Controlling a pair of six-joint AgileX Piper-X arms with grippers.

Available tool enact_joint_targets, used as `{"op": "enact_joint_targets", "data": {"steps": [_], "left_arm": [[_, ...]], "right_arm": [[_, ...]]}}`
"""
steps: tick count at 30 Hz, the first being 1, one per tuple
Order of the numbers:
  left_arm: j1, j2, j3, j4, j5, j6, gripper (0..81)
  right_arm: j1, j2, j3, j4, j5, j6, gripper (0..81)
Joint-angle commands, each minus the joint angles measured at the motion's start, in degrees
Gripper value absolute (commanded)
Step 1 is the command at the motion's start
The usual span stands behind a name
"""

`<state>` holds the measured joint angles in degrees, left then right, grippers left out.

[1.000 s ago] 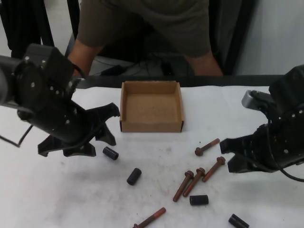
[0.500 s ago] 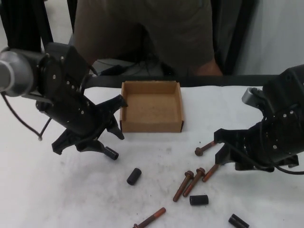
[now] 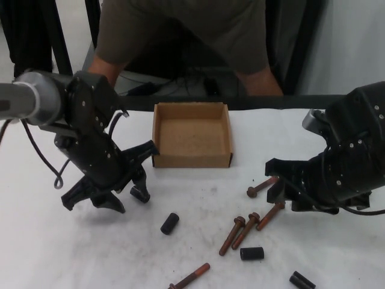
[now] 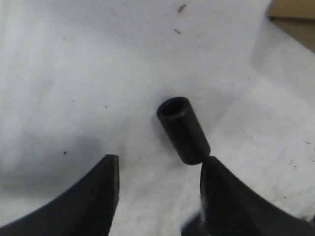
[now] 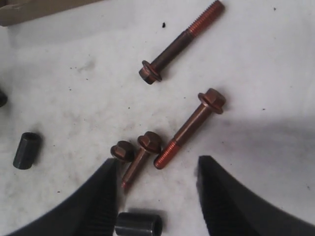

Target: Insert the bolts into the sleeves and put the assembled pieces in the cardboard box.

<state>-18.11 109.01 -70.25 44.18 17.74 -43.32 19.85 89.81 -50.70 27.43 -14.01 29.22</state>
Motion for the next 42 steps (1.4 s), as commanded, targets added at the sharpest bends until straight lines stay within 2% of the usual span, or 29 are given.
{"op": "enact_joint_targets", "data": {"steps": [1, 6, 22, 27, 36, 42], "left_arm": [[-0.73, 1.57, -1.02, -0.61, -0.96, -0.4, 47.8], [-0.73, 1.98, -1.02, -3.92, -3.35, -1.99, 47.8], [-0.42, 6.26, -3.67, -7.02, -4.29, -4.43, 43.0], [-0.29, 6.26, -3.67, -6.88, -4.84, -4.43, 33.0], [-0.29, 6.26, -3.67, -6.16, -4.62, -2.76, 1.9], [-0.29, 6.26, -3.67, -6.3, -4.78, 1.47, 0.8]], "right_arm": [[-0.16, 0.45, -0.68, -0.69, 0.09, 0.37, 46.3], [-0.16, 1.84, -0.66, -0.69, -0.08, 0.37, 46.3], [-0.16, 3.11, -0.66, -1.12, 0.74, 0.37, 46.3], [-0.16, 3.32, -0.66, -1.12, 1.28, 0.37, 46.3], [-0.16, 4.61, -0.66, -1.12, 1.11, 1.77, 46.3], [-0.16, 4.59, -0.66, -1.12, 1.21, 1.77, 46.3]]}}
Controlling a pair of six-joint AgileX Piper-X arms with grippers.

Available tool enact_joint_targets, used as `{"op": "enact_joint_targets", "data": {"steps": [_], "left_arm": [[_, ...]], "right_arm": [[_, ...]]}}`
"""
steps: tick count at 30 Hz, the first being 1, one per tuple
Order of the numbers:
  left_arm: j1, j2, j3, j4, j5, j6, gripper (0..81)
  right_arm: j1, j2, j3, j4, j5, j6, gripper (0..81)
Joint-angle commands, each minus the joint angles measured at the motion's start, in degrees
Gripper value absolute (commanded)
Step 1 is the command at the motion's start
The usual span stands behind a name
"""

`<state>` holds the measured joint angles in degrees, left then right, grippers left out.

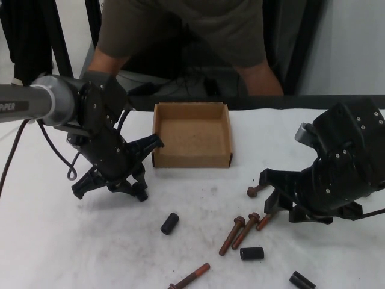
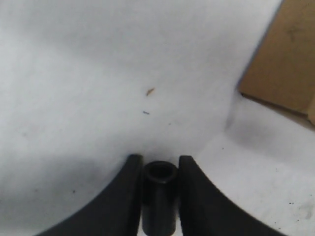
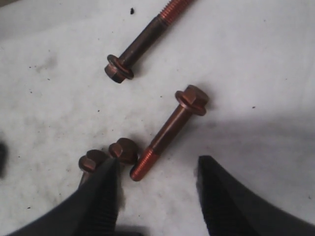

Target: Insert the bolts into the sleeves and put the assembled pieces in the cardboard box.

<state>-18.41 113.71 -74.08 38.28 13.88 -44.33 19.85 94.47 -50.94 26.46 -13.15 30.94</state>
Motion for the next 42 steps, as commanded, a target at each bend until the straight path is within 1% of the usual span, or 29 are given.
{"op": "enact_joint_targets", "data": {"steps": [1, 5, 10, 15, 20, 28, 34, 39, 42], "left_arm": [[0.01, 1.42, 0.16, -0.4, -0.92, 3.27, 0.8], [-0.54, 0.2, 0.5, -0.94, -2.25, 6.84, 0.8], [-1.63, -2.85, 0.5, -2.52, -3.59, 14.19, 0.8], [-3.65, -7.57, 2.51, -7.43, -3.47, 20.52, 0.8], [-6.72, -15.01, 10.26, -18.65, -3.47, 24.16, 0.8], [-10.03, -26.66, 28.73, -34.33, -3.39, 26.89, 0.8], [-13.17, -37.57, 42.32, -49.03, -1.77, 31.64, 0.8], [-14.94, -45.49, 47.52, -52.68, -1.87, 31.49, 0.8], [-14.93, -48.73, 48.67, -52.68, -1.87, 31.05, 0.8]], "right_arm": [[-0.16, -0.07, -0.41, -0.15, 0.35, 0.05, 46.3], [-0.16, -0.07, -0.41, -0.15, 0.35, 0.05, 46.3], [-0.16, -0.07, -0.41, -0.15, 0.5, 1.23, 46.3], [-0.16, 0.6, -0.54, -0.15, 0.86, 1.7, 46.3], [-0.16, 2.01, -1.6, 0.41, 0.86, 2.58, 46.3], [-0.16, 4.98, -7.32, 3.57, 1.0, 2.57, 46.3], [-0.16, 6.49, -9.79, 7.4, 4.45, 2.57, 45.2], [-0.16, 7.91, -9.78, 11.88, 5.57, 2.9, 43.8], [-0.16, 8.41, -9.78, 13.08, 5.58, 5.6, 43.8]]}}
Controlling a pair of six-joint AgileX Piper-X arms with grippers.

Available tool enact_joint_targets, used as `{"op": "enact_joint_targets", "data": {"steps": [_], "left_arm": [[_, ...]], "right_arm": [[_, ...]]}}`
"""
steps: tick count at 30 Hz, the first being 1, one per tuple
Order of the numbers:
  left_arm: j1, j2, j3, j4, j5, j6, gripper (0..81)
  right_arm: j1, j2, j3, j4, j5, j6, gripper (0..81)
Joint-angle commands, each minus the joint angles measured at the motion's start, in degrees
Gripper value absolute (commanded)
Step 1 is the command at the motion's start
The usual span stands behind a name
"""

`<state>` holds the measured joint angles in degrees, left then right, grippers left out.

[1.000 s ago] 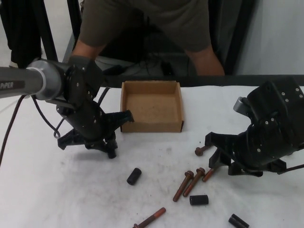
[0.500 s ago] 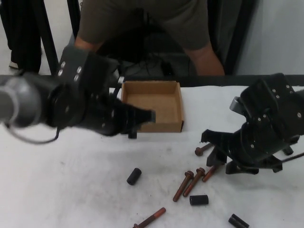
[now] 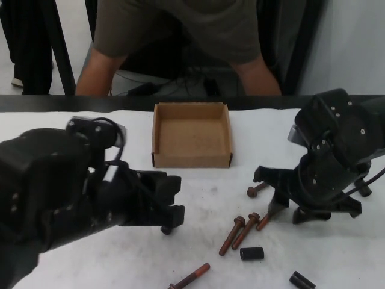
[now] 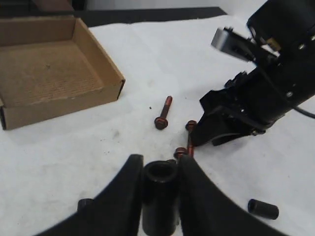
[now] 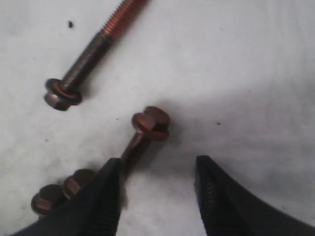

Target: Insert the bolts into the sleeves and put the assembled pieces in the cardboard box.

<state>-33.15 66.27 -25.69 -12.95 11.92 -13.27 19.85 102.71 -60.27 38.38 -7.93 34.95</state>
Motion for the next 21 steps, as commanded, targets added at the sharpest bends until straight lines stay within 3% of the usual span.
{"op": "enact_joint_targets", "data": {"steps": [1, 21], "left_arm": [[-0.19, -2.15, 0.4, -1.25, 0.09, 0.0, 0.8], [-0.19, -9.42, 0.89, 0.24, 1.91, -0.43, 0.8]], "right_arm": [[0.0, 0.22, -0.45, 1.26, 0.37, 2.52, 43.8], [1.43, 0.44, -0.45, -5.27, 1.33, 13.58, 43.8]]}}
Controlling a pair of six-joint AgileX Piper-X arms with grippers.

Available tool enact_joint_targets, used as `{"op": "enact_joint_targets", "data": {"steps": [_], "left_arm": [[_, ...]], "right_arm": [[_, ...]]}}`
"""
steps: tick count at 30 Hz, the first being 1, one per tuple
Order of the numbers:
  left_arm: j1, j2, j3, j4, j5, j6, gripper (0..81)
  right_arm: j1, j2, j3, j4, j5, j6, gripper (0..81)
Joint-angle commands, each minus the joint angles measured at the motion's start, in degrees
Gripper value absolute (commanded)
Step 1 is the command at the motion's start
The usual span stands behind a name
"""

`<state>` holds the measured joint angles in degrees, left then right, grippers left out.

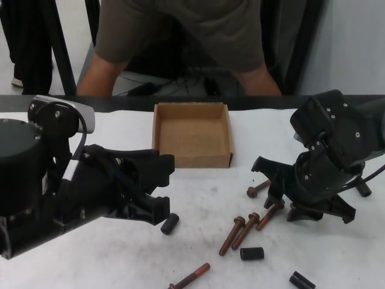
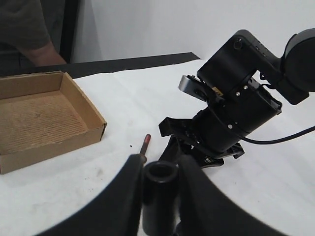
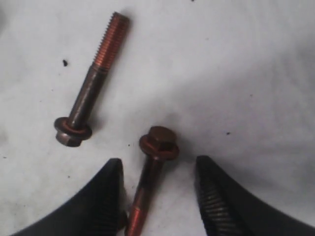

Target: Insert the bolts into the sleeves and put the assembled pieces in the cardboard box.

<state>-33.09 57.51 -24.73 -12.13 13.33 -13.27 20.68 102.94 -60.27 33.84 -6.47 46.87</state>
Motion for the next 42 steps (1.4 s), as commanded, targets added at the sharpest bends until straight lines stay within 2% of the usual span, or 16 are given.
{"op": "enact_joint_targets", "data": {"steps": [1, 8, 11, 13, 15, 17, 18, 22, 24, 27, 30, 35, 42], "left_arm": [[-0.25, -0.67, -0.06, -0.57, 0.53, -0.43, 0.8], [-0.38, -0.93, -0.06, -0.57, 2.67, -0.04, 0.8], [-1.62, -2.01, 0.04, -0.57, 2.37, 4.45, 0.8], [-3.06, -3.08, 0.58, -0.57, 1.99, 7.47, 0.8], [-4.45, -3.98, 2.09, -0.57, 1.0, 10.54, 0.8], [-5.75, -4.41, 4.09, -0.57, 0.91, 12.38, 0.8], [-6.34, -4.51, 4.89, -0.57, 0.91, 12.47, 0.8], [-8.72, -4.65, 8.06, -0.57, 0.31, 12.48, 0.8], [-10.52, -4.91, 8.87, -0.72, -2.53, 13.27, 0.8], [-13.44, -5.1, 9.42, -0.59, -6.6, 15.84, 0.8], [-15.74, -5.22, 10.63, -2.36, -6.86, 16.73, 0.8], [-17.17, -5.22, 13.2, -5.38, -9.6, 17.56, 0.8], [-17.17, -5.22, 13.79, -5.36, -9.58, 26.54, 0.8]], "right_arm": [[0.7, 0.48, -0.45, -0.73, -0.13, 1.66, 43.8], [2.07, 2.89, -0.45, -0.53, -0.05, 2.41, 43.8], [2.05, 3.98, -0.45, -0.53, -0.05, 3.94, 41.9], [2.05, 4.41, -0.45, -0.53, -0.05, 4.22, 34.0], [2.05, 4.74, -0.45, -0.53, -0.45, 4.22, 21.2], [2.05, 4.72, -0.45, -0.72, -0.23, 4.22, 2.9], [2.05, 4.72, -0.45, -1.24, -0.24, 4.22, 0.1], [2.05, 4.72, -0.45, -2.8, -0.22, 4.18, 0.2], [2.05, 4.72, -0.45, -2.8, 0.18, 3.4, 0.2], [2.4, 4.43, -0.25, -3.22, 1.82, -1.11, 0.2], [3.4, 2.35, 1.08, -5.07, 5.8, -5.68, 0.2], [4.0, -5.1, 9.69, -18.77, 6.0, -7.83, 0.2], [4.92, -20.57, 26.33, -41.18, 1.07, -9.25, 0.2]]}}
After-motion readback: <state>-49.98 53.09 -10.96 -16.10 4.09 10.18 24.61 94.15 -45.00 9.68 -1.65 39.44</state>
